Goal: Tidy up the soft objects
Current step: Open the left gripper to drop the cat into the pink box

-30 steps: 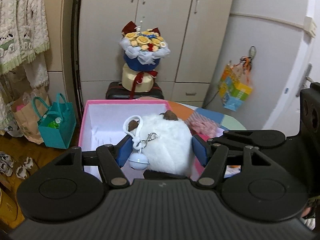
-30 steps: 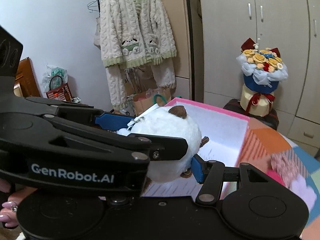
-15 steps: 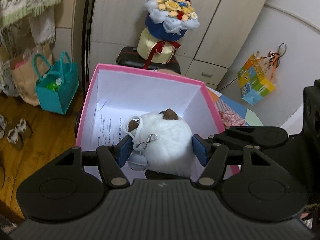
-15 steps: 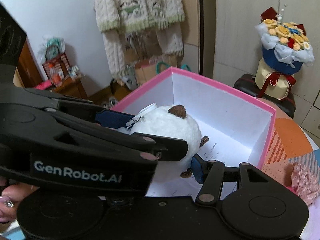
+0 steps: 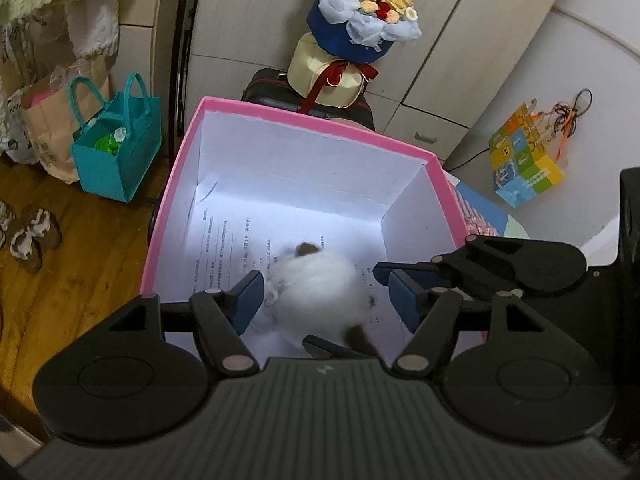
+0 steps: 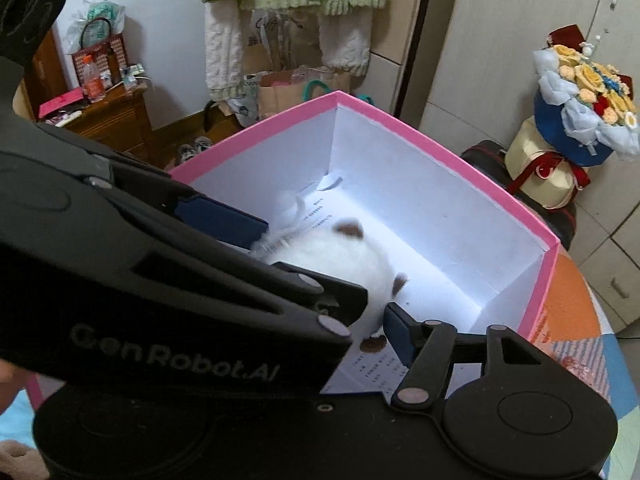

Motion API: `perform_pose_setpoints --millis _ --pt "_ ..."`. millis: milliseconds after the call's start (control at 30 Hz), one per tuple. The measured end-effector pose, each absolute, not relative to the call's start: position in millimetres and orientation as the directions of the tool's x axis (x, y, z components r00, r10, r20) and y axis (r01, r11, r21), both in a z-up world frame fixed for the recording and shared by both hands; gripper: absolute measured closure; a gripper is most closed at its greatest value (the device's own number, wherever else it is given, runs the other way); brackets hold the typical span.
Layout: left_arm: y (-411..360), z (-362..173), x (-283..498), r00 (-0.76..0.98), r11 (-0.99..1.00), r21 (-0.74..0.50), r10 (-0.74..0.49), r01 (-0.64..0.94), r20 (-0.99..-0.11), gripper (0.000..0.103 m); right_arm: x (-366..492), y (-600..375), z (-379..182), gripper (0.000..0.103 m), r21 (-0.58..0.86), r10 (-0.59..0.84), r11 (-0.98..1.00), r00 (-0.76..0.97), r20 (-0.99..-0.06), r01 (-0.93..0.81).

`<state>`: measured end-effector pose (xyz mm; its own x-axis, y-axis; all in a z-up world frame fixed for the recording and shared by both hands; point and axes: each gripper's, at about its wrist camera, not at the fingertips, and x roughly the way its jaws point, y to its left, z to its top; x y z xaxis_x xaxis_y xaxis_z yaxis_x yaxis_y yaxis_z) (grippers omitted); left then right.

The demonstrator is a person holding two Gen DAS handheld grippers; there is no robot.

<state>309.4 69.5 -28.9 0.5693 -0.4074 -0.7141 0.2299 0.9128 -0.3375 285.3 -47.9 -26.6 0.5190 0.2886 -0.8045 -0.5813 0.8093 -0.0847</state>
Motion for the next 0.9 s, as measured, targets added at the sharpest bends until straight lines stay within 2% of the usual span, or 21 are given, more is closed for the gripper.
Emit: perform_pose_setpoints --millis 133,233,900 --pt "68 -19 300 0.585 0.921 -0.280 -0.389 0.272 -0.712 0.029 278 -54 -22 0.033 -0.066 0.287 0.838 0.541 -0.790 -0.541" --pt "67 -8 285 0.618 0.928 -0.208 -0.362 0.309 -0.698 0.028 268 -62 -13 0.032 -0.053 0.292 0.853 0.559 -0.776 -0.520" --pt "85 53 180 0.658 0.881 -0.085 -0.409 0.466 -0.632 0.023 179 -85 37 0.031 -0.065 0.297 0.870 0.624 -0.723 -0.489"
